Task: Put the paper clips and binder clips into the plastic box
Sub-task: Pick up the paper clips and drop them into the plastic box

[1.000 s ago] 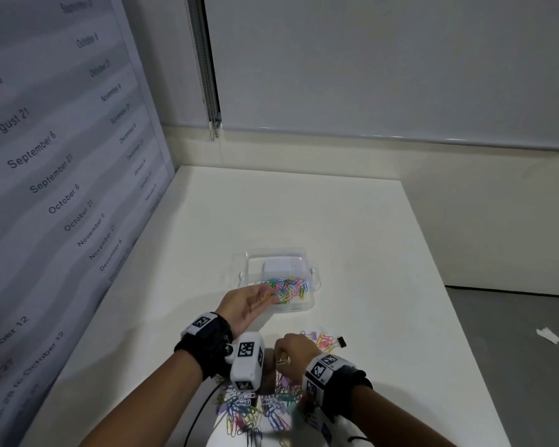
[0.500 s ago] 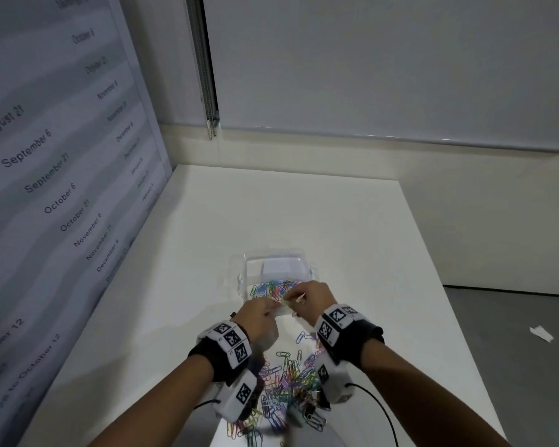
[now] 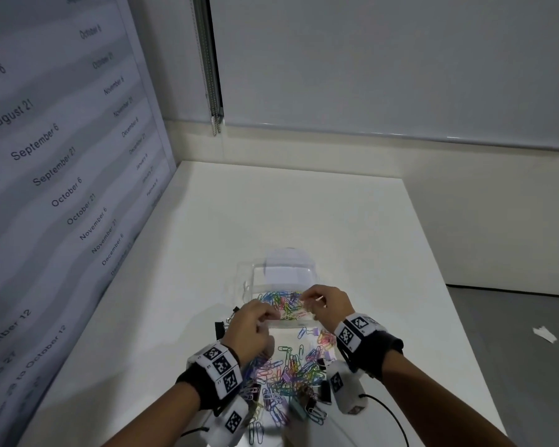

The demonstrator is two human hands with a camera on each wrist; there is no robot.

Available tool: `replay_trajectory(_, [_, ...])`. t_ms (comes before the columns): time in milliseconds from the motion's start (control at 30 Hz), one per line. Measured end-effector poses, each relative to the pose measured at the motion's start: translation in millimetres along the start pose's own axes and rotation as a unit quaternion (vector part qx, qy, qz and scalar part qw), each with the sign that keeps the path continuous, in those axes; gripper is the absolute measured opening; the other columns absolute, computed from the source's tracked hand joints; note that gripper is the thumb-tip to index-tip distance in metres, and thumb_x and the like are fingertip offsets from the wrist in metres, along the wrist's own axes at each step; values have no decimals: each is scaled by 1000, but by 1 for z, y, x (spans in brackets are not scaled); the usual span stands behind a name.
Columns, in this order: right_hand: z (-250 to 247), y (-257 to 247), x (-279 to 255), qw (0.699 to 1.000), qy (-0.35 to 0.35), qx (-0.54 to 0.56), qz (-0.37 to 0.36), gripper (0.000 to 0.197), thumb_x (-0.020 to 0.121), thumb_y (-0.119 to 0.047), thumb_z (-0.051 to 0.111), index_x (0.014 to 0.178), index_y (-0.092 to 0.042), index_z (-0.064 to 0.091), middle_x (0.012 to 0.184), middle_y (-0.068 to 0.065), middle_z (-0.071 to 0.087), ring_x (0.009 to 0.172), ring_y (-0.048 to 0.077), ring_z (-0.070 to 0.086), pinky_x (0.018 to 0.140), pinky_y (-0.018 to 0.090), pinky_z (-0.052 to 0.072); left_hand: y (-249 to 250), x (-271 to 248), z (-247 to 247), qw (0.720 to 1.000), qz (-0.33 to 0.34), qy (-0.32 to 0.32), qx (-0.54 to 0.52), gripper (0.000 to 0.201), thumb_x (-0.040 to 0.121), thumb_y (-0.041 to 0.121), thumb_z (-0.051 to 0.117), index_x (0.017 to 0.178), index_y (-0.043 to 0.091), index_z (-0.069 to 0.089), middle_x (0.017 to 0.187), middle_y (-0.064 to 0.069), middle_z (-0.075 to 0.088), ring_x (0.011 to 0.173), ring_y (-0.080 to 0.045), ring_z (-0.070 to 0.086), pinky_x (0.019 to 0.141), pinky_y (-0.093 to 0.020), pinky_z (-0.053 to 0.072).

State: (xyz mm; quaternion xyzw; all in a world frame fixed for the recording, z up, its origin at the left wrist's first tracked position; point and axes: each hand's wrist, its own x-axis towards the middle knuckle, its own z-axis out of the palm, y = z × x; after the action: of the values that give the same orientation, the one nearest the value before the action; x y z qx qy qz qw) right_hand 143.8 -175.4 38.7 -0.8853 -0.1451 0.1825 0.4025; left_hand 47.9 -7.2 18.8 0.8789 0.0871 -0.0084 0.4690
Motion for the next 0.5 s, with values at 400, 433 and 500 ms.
replay_trajectory(400, [30, 25, -32, 930, -235, -275, -63, 67, 68, -21, 76, 128, -18, 46, 126, 7, 44, 114, 22, 45, 95, 32, 41, -8, -16, 34, 948, -19, -221, 229, 84, 64, 29, 82, 134, 15, 39, 121, -7, 35, 106, -23, 46, 88, -33, 48])
replay_trajectory(433, [33, 26, -32, 926, -240, -284, -65, 73, 66, -25, 78, 130, -18, 43, 126, 7, 42, 116, 24, 43, 96, 34, 41, -8, -16, 35, 947, -20, -222, 233, 87, 63, 30, 83, 135, 15, 37, 122, -6, 34, 108, -23, 45, 88, -32, 47])
replay_trajectory(500, [37, 28, -33, 927, -241, -281, -63, 73, 66, -28, 79, 128, -17, 44, 125, 8, 42, 114, 25, 44, 93, 34, 41, -11, -15, 36, 945, -26, -222, 238, 85, 64, 30, 82, 135, 15, 37, 125, -6, 35, 113, -22, 44, 92, -32, 45])
